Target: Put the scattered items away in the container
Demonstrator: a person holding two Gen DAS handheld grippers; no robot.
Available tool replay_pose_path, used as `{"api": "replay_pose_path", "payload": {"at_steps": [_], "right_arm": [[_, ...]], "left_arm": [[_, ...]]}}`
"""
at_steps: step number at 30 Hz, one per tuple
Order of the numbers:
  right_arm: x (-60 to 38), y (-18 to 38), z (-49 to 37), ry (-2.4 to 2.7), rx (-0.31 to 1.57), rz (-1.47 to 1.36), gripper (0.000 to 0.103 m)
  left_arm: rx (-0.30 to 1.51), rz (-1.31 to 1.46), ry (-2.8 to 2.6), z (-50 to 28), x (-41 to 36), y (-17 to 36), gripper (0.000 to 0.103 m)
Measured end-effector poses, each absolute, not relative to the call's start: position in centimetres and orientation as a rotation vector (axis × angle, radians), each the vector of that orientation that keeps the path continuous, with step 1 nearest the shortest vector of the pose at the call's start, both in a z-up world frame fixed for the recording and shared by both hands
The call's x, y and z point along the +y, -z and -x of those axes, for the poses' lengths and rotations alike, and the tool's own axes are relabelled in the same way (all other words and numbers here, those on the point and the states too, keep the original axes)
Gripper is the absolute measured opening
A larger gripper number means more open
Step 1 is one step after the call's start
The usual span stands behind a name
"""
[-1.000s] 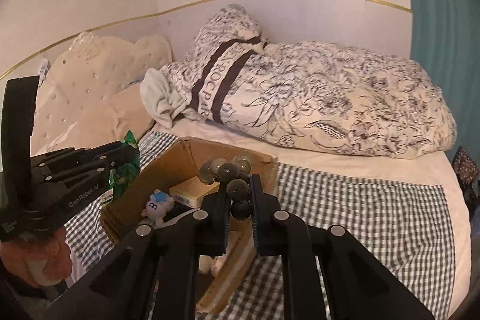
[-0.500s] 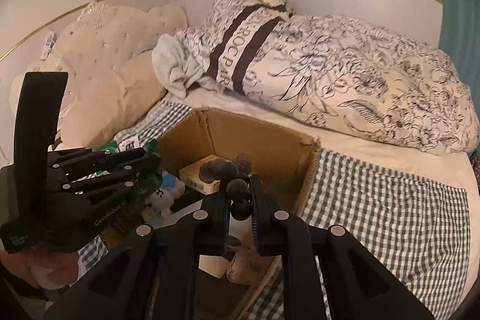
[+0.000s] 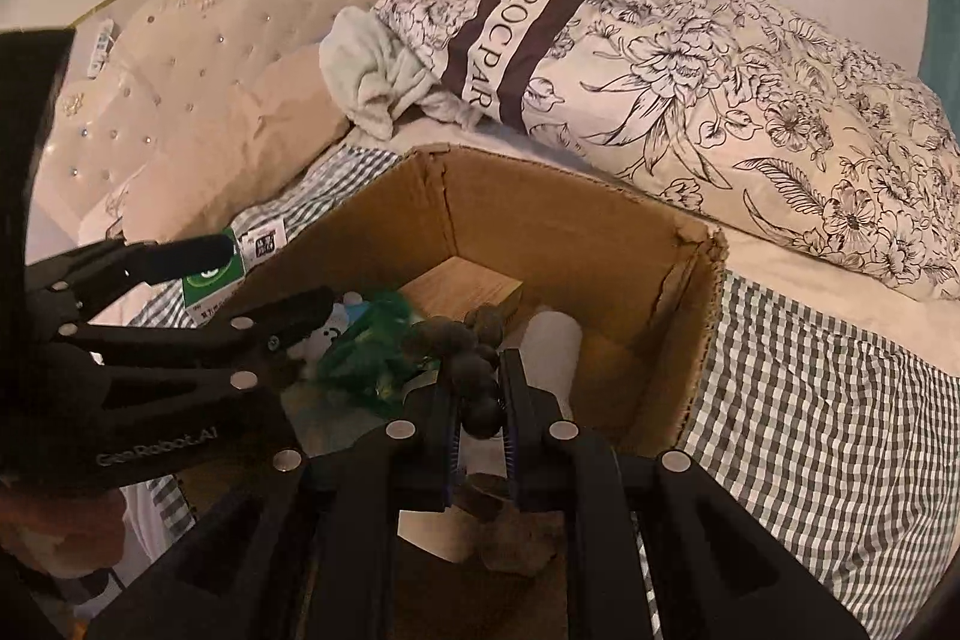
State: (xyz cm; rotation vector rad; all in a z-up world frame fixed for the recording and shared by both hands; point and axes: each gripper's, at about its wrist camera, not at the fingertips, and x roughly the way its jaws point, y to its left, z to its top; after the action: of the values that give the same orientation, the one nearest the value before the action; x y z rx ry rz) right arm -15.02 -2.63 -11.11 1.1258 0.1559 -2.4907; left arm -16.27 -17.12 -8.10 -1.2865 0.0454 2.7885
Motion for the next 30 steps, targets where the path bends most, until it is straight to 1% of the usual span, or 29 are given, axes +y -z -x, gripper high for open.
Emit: {"api": "replay_pose_path", "payload": {"at_steps": [1,2,3,4,5,9,17,21,24,26,30], "right_arm": [[-2.6,11.2,15.0,2.490,0.157,-1.132,0.016],[-2.6,11.2,15.0,2.490,0.155,-1.136,0.025],[-2.5,11.2,15.0,2.490,0.150,-1.136,0.031],[-2.3,11.1,14.8,2.493,0.145,-1.131,0.043],[-2.2,10.8,14.6,2.500,0.142,-1.120,0.045],[-1.5,9.6,13.9,2.529,0.134,-1.085,0.046],[0.8,7.8,12.6,2.598,0.095,-1.048,0.054],[2.2,7.0,11.7,2.636,0.074,-1.031,0.057],[3.2,6.4,11.1,2.670,0.054,-1.018,0.060],[4.0,5.9,10.6,2.696,0.039,-1.005,0.068],[5.8,5.1,9.5,2.753,0.004,-0.984,0.075]], "left_arm": [[0.044,1.283,-2.789,16.3,-17.1,8.0,0.078],[0.043,1.279,-2.790,16.2,-17.1,7.9,0.078],[0.042,1.274,-2.792,16.2,-17.1,7.8,0.078],[0.041,1.269,-2.794,16.2,-17.0,7.6,0.079],[0.039,1.262,-2.796,16.1,-17.0,7.4,0.079],[0.041,1.232,-2.803,15.7,-16.6,6.6,0.079],[0.049,1.160,-2.820,14.4,-15.7,4.6,0.081],[0.047,1.110,-2.822,13.6,-15.0,3.6,0.086],[0.061,1.070,-2.829,13.0,-14.2,3.0,0.090],[0.063,1.049,-2.826,12.6,-13.7,2.6,0.091],[0.056,1.009,-2.829,11.7,-12.8,1.8,0.097]]}}
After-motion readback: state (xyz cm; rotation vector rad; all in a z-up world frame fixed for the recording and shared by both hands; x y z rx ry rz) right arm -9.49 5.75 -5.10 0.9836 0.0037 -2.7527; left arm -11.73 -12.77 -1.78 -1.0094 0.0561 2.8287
